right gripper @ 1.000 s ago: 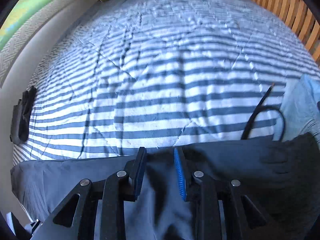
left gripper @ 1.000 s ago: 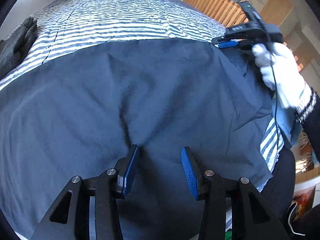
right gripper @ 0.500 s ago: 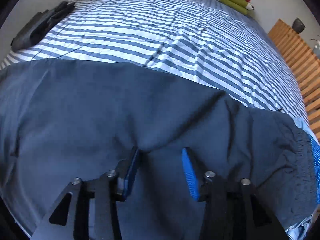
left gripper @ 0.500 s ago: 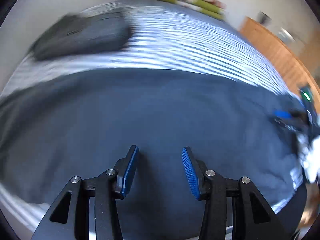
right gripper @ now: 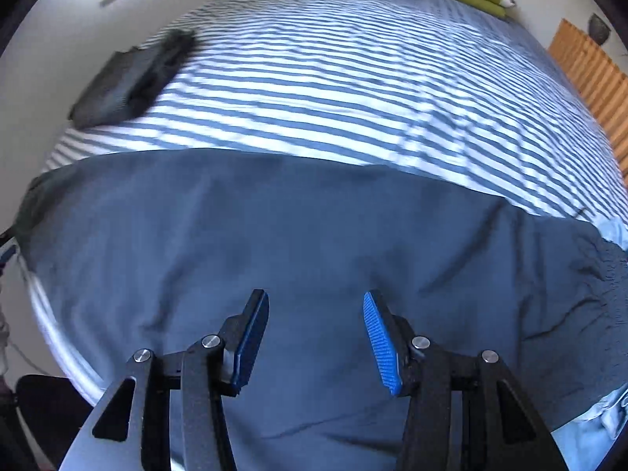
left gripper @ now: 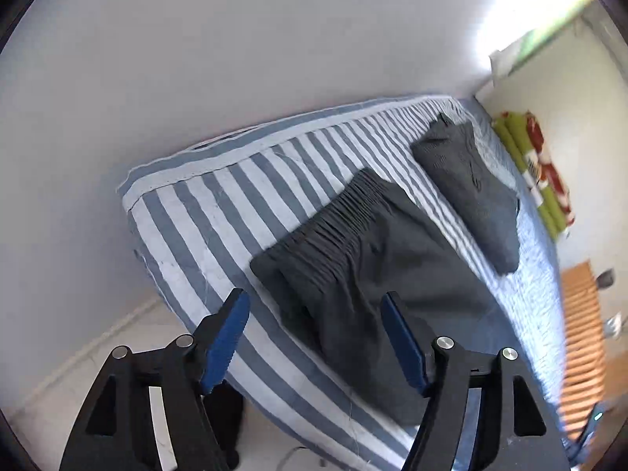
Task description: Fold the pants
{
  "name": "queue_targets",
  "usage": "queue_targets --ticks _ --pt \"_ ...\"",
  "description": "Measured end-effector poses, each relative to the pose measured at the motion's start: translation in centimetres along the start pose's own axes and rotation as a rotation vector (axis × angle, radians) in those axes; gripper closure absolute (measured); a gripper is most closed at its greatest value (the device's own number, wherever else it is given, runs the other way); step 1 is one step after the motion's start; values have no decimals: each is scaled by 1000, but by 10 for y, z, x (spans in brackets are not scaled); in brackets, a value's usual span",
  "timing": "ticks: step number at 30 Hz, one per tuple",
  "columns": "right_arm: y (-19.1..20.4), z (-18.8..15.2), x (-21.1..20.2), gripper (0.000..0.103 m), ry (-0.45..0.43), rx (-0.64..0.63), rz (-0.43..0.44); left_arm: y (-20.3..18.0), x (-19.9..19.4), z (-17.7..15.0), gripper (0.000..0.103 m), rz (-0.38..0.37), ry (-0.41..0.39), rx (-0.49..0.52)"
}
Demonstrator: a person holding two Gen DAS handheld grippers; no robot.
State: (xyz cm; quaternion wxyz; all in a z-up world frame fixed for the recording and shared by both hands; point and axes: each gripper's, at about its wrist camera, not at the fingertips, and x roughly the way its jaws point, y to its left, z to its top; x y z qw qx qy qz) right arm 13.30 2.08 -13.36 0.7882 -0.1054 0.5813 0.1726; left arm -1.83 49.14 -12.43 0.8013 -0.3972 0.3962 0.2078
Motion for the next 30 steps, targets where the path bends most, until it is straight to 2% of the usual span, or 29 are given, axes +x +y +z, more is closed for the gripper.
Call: queue_targets --ticks 4,6,9,13,14,15,16,18,20,21,25,30 --pt "44 -1 -4 57 3 -42 48 5 11 0 29 3 27 14" --pt "63 -2 -8 57 0 -75 61 6 21 2 29 44 29 27" --pt "79 -4 -12 57 -11 -115 71 6 27 3 29 39 14 -15" --pt "90 -7 -12 57 -16 -150 62 -7 34 6 30 92 7 19" --pt "90 -9 -11 57 -17 -148 62 -10 36 7 36 109 0 28" --pt "89 -10 -11 57 -14 -143 66 -13 39 9 49 130 -6 32" --pt "87 -10 -10 57 -10 -136 72 -14 41 9 55 139 -9 30" --pt "81 -11 -9 57 -6 -119 75 -12 43 11 72 134 -21 7" --pt "75 -13 -7 57 -2 -108 67 -13 44 12 82 105 -33 -17" --pt "71 -13 -7 57 1 -102 63 -16 42 10 84 99 -45 -21" --pt "51 -15 -7 57 7 -59 64 -51 26 4 86 113 -106 76" --pt "13 -18 -16 57 -5 35 91 -133 -10 -24 87 42 -187 267"
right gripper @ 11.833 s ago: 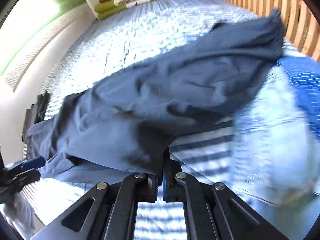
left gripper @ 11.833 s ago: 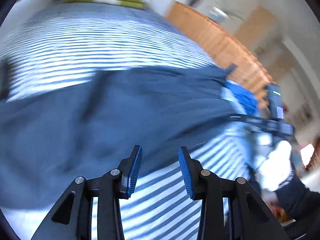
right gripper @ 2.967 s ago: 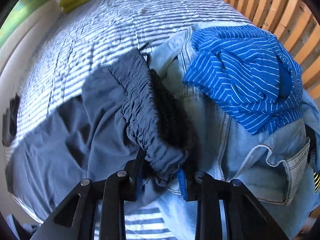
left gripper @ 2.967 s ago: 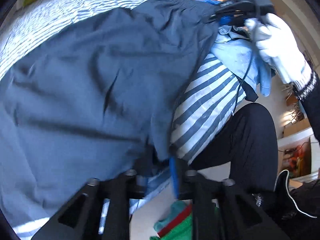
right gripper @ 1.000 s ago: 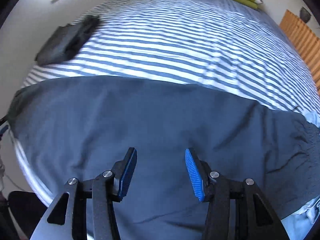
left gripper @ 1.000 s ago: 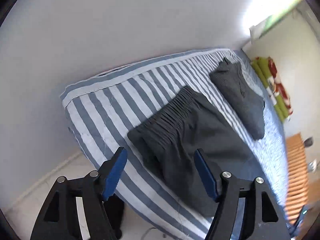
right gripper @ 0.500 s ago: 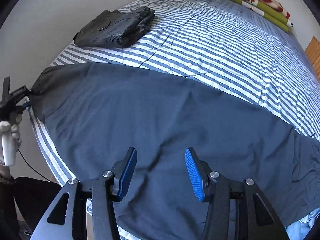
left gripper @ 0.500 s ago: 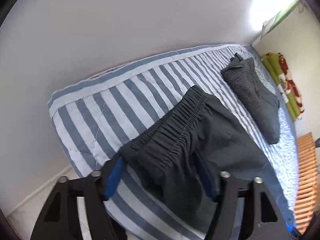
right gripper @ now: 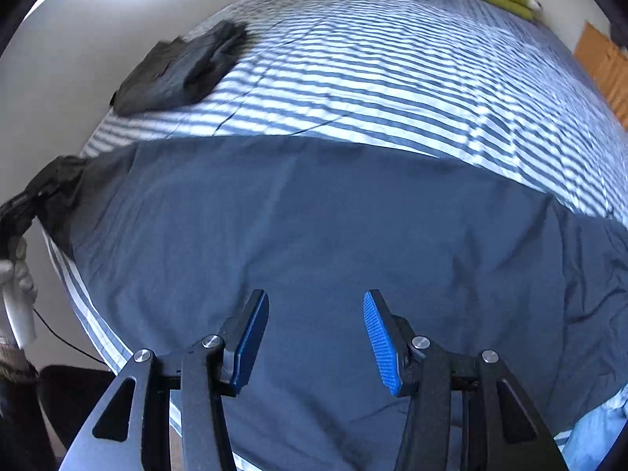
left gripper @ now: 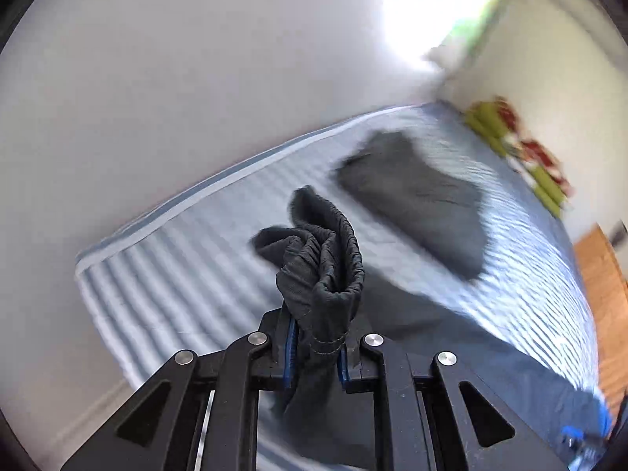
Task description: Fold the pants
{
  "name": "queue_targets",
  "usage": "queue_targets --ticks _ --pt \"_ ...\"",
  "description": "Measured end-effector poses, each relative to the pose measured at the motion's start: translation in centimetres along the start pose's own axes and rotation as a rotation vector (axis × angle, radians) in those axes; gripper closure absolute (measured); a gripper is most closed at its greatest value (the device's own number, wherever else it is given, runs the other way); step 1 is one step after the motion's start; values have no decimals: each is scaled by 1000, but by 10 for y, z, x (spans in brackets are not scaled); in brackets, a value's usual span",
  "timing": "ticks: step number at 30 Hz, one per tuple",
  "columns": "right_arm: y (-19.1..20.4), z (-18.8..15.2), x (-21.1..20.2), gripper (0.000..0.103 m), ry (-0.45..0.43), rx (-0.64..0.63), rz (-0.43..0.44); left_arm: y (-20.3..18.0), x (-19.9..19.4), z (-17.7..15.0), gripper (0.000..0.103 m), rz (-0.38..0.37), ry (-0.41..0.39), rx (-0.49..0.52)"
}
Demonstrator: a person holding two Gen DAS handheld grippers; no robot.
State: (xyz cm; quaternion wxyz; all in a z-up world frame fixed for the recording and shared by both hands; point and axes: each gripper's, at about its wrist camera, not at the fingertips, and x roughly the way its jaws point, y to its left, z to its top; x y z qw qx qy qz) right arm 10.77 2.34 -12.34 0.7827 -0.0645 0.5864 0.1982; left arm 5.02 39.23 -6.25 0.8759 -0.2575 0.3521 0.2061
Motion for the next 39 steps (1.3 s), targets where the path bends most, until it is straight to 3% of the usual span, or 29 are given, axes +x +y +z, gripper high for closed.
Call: queue_targets --ticks 3,6,9,13,15,17,18,21,23,27,31,33,36,39 --pt "-25 -2 -11 56 -21 57 9 -76 -20 -19 87 -87 -28 155" --pt "-57 -6 -18 56 -28 144 48 -161 -29 -62 87 -192 -15 331" --pt "-84 -14 -21 56 -28 223 85 -240 -22 -133 87 -315 82 506" --pt "-106 -23 -17 56 -18 289 135 -301 -1 -224 87 -372 225 704" --pt "-111 -26 -15 56 -22 295 137 -312 6 -246 86 -381 260 754" --pt "-113 -27 -12 56 -19 300 166 -320 5 -267 77 -369 277 835" --pt "-113 -27 -11 56 -15 300 181 -321 2 -272 63 -370 286 853" --pt "-112 -26 -5 56 -1 303 207 -312 -21 -275 39 -445 299 858" --pt "-109 -25 0 56 15 312 233 -296 -46 -272 35 -488 275 862" --pt "-96 -26 6 56 35 307 258 -256 -68 -252 34 -486 251 796" --pt "-77 -24 6 56 32 260 234 -225 -61 -222 34 -427 219 730" --pt "-69 -23 13 56 71 265 179 -216 -49 -206 35 -452 247 677" --pt "-67 -29 26 56 136 315 243 -225 -49 -206 36 -512 272 677" --pt "-76 -38 34 56 163 389 278 -258 -54 -226 36 -605 280 788"
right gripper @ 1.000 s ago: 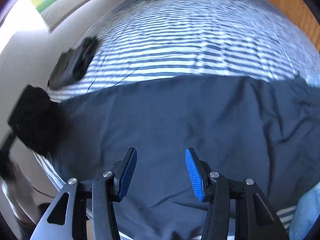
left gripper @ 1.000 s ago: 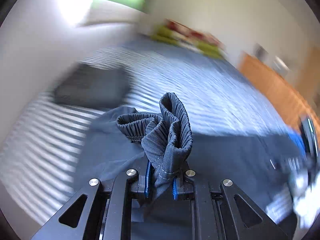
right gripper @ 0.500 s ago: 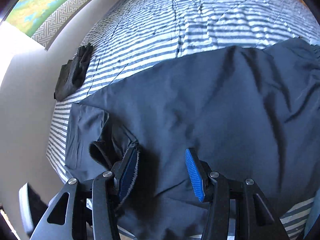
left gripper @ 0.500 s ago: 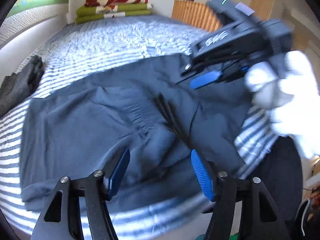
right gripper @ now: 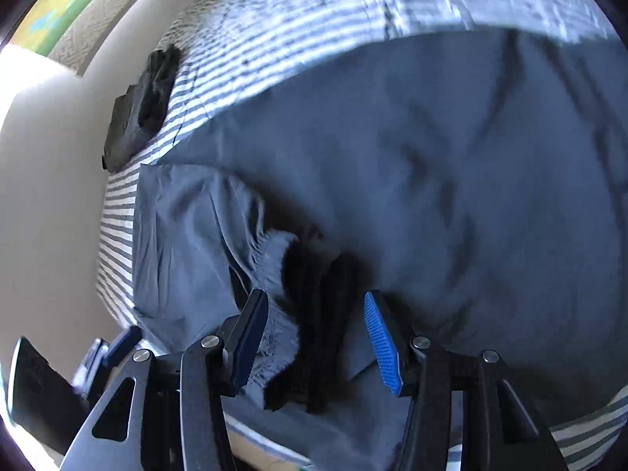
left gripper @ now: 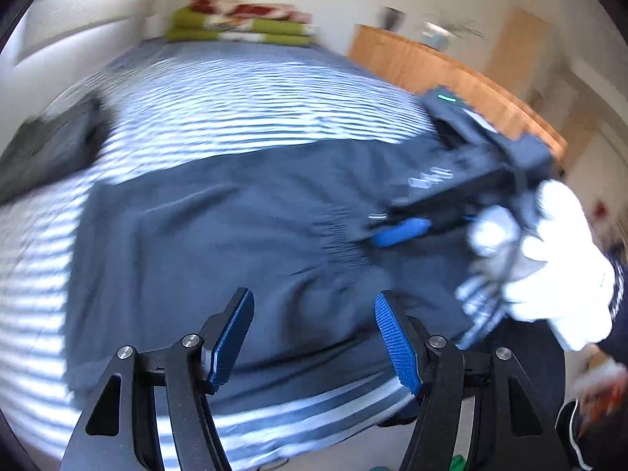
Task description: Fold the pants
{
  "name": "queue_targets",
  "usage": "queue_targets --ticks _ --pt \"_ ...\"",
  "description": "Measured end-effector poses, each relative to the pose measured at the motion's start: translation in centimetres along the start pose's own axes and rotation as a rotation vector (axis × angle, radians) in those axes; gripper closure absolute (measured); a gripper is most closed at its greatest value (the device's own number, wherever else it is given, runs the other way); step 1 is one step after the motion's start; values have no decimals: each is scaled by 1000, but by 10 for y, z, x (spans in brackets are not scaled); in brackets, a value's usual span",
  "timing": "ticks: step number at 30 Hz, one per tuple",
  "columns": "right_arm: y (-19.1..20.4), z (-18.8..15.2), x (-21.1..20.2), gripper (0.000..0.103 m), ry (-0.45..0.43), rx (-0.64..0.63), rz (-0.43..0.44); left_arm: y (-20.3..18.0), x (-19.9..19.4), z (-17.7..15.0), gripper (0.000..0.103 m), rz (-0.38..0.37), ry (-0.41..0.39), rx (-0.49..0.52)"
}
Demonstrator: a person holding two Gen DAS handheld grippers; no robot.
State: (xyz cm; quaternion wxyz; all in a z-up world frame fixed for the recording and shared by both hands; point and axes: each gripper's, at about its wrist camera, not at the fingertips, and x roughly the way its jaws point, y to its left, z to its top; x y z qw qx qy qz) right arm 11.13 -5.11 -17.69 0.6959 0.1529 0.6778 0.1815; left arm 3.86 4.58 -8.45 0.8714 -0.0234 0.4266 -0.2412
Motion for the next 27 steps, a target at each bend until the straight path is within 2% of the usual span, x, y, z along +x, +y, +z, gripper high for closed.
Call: queue_targets --ticks 5,7,8,9,11,14,20,24,27 --pt "-18 -3 -10 56 -23 48 15 -44 38 2 52 -38 53 177" --pt "-15 -3 -13 56 -44 18 -10 -46 57 0 64 -30 89 189" --pt "-13 -3 -13 56 -52 -2 -29 -46 63 -1 77 -21 103 188" --pt "-11 -2 -12 56 -53 -9 -33 -44 67 -5 82 -23 114 177" --pt "-9 0 -8 56 -46 -18 -22 -38 71 -7 83 -58 115 138" --pt "-8 3 -3 56 -48 -41 -14 -34 68 -9 82 -62 111 125" --pt "-23 1 -6 53 -65 14 172 -39 64 -16 82 -81 102 136" --pt "-28 -5 -6 50 -67 4 180 -40 64 -19 82 -85 99 142" --pt "-26 -9 -7 50 -67 -5 231 -31 63 -18 83 -107 95 96"
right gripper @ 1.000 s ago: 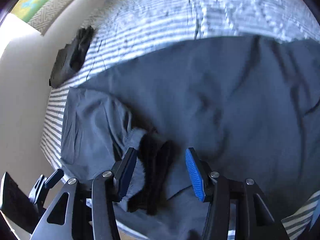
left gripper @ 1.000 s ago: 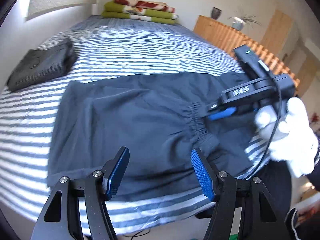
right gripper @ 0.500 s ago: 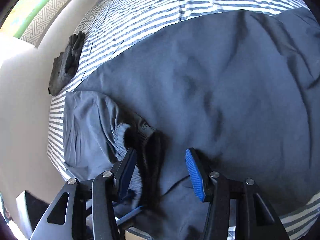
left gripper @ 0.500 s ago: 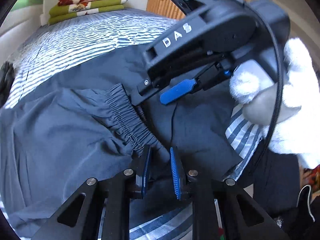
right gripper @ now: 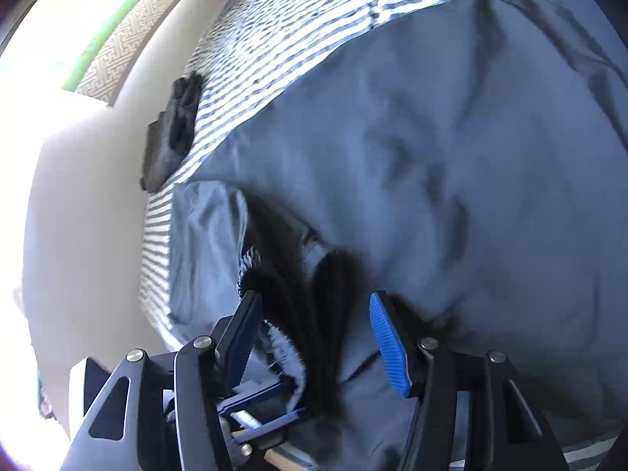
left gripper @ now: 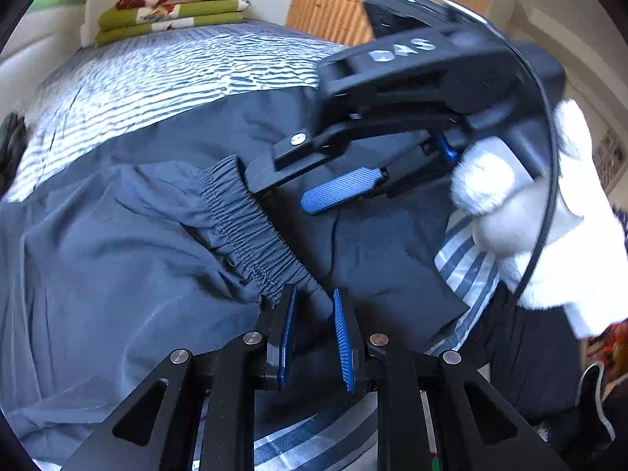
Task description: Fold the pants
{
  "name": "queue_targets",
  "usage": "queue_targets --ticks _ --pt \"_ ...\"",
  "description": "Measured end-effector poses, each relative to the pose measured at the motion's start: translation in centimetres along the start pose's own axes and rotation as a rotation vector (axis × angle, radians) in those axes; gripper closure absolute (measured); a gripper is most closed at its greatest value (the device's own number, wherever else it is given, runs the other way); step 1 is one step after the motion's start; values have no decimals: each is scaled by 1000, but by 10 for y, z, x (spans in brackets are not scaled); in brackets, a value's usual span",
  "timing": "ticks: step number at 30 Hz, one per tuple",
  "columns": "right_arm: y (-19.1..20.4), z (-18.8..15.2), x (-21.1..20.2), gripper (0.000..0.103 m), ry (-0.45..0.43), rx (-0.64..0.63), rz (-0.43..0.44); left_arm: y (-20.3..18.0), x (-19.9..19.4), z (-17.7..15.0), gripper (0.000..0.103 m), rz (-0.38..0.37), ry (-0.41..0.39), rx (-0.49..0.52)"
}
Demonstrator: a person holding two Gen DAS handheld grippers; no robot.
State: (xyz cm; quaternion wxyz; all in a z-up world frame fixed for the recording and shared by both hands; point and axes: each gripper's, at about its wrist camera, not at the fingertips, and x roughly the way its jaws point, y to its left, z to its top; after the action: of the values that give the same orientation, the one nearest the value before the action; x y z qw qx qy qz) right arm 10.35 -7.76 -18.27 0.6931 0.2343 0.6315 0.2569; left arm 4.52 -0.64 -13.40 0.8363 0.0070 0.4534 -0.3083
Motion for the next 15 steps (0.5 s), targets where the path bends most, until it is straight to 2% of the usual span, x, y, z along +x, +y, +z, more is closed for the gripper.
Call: queue_targets --ticks 4,7,8,9,15 --pt "10 0 -1 49 -30 -63 4 4 3 1 83 5 7 5" --pt "19 0 6 47 -24 -115 -67 2 4 2 83 8 10 21" --pt "20 1 12 47 -18 -128 -132 1 5 2 83 13 12 34" --pt "22 1 17 47 -19 -132 -160 -1 6 2 83 12 13 40" --pt "41 -1 36 45 -12 -202 -186 1 9 2 83 -7 10 26"
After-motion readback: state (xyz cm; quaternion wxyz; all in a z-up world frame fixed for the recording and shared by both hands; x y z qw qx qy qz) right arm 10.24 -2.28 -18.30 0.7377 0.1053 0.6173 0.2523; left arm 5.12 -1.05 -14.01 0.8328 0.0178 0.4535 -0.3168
